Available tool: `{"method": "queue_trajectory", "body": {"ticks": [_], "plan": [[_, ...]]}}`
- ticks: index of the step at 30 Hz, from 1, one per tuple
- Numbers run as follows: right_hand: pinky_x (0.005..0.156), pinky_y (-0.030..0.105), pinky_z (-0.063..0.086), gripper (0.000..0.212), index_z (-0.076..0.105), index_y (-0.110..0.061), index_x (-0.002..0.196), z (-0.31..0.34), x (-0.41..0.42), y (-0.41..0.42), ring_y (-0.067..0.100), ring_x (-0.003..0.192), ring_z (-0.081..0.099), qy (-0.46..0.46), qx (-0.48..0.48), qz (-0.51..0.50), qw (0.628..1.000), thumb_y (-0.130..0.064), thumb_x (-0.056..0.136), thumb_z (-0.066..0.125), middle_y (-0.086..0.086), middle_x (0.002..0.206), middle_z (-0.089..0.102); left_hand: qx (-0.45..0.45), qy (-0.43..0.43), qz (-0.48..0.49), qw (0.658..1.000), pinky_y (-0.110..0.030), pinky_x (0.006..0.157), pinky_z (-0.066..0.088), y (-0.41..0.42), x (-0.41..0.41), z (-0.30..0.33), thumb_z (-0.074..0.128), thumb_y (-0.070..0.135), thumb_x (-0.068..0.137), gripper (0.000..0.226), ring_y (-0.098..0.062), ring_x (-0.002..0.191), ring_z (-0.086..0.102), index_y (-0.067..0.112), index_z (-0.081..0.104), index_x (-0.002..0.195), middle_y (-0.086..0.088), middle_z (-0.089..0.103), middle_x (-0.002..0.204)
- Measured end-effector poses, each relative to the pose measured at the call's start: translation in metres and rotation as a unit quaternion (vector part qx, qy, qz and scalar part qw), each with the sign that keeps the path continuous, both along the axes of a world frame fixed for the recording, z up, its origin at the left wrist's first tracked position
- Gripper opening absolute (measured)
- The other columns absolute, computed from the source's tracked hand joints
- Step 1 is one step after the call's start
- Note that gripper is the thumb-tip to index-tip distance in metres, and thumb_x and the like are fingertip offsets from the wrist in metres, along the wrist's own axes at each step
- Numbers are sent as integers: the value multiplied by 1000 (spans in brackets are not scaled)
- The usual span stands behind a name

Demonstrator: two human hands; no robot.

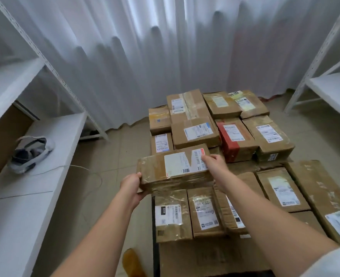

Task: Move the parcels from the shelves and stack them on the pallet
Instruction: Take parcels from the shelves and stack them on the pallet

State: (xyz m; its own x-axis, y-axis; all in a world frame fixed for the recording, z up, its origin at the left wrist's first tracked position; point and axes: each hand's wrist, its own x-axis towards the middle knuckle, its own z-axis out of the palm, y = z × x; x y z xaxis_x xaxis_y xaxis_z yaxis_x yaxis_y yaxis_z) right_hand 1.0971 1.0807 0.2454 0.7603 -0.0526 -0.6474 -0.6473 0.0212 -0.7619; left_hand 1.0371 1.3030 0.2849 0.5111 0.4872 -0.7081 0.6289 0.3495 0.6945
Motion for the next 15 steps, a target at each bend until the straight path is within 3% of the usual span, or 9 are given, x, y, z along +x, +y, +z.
{"method": "queue_trajectory", "body": {"ticks": [4,6,8,10,13,15], "plan": [[84,38,56,46,45,-14,139,-44,31,34,18,87,66,23,-60,-58,996,-29,96,55,-1,97,64,-51,34,-86,994,-37,62,53,36,60,-53,55,17,98,21,-23,78,57,10,54,117,-11,60,96],[78,33,52,49,41,-12,144,-63,40,54,18,87,63,38,-88,-85,992,-25,98,52,0,102,61,-67,72,-153,983,-39,78,58,55,88,-84,57,28,98,35,-24,81,59,10,51,127,-15,61,112],[66,30,49,47,40,-12,144,-82,46,72,16,82,62,59,-109,-116,986,-22,98,50,3,107,59,-52,114,-219,968,-47,98,49,74,106,-118,59,39,95,46,-27,101,59,13,50,132,-16,59,127],[60,28,47,43,45,-14,139,-97,48,86,13,80,60,81,-132,-143,978,-23,98,51,3,109,60,-37,137,-265,954,-48,103,42,89,117,-148,63,44,92,51,-32,117,54,15,47,132,-13,57,132],[85,37,52,47,44,-18,140,-116,43,95,21,99,60,104,-158,-165,968,-30,96,54,4,123,59,-38,141,-304,941,-36,80,47,102,125,-181,66,41,91,55,-31,110,58,12,42,131,-10,58,126],[89,38,46,54,37,-20,147,-122,37,98,21,107,53,107,-168,-166,966,-32,96,54,3,133,52,-53,153,-321,933,-42,94,48,106,125,-197,72,47,82,65,-30,112,58,12,42,128,-10,58,125]]}}
